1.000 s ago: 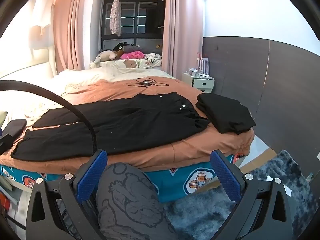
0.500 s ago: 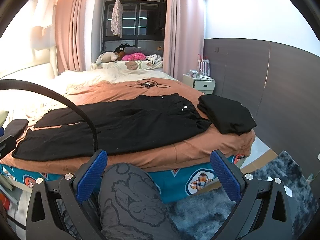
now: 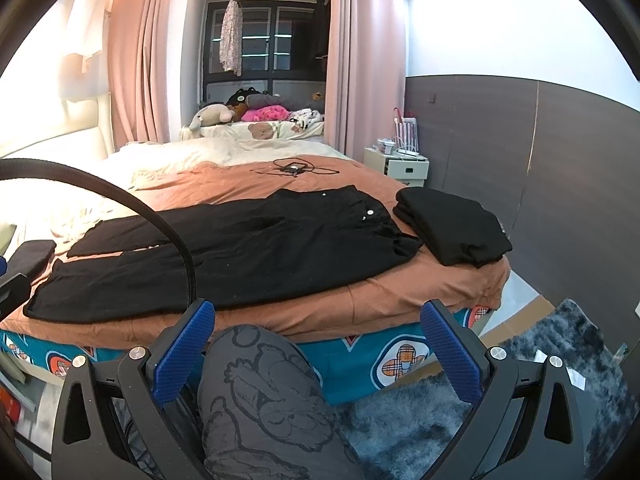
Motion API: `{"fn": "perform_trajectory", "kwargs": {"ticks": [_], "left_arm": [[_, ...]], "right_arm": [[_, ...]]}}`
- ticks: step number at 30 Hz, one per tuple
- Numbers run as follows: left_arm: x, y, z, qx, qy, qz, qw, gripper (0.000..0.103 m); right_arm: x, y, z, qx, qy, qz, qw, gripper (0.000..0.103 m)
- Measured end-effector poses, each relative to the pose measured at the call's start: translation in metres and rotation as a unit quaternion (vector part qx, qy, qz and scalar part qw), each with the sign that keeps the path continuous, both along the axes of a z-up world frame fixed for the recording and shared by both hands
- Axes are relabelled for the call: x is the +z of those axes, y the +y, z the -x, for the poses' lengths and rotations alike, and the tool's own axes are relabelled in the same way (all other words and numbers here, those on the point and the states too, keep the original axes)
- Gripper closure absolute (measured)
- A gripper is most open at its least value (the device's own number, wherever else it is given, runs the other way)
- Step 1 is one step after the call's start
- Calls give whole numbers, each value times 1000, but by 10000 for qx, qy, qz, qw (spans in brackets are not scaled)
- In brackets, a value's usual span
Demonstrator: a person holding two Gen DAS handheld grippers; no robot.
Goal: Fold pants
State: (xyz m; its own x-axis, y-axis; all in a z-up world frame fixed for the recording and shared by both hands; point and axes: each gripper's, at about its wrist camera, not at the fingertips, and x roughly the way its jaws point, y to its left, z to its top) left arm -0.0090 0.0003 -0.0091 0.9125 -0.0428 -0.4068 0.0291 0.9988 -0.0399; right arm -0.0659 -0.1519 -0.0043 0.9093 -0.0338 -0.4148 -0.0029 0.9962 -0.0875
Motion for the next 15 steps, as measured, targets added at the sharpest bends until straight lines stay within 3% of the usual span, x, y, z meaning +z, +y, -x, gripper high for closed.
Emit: {"fn": "perform_trajectory", "kwargs": {"ticks": [15], "left_arm": [[0,0,1,-42,-16,5,10000,0]], "right_arm": [[-2,1,0,17,-6,15,10000,0]]}}
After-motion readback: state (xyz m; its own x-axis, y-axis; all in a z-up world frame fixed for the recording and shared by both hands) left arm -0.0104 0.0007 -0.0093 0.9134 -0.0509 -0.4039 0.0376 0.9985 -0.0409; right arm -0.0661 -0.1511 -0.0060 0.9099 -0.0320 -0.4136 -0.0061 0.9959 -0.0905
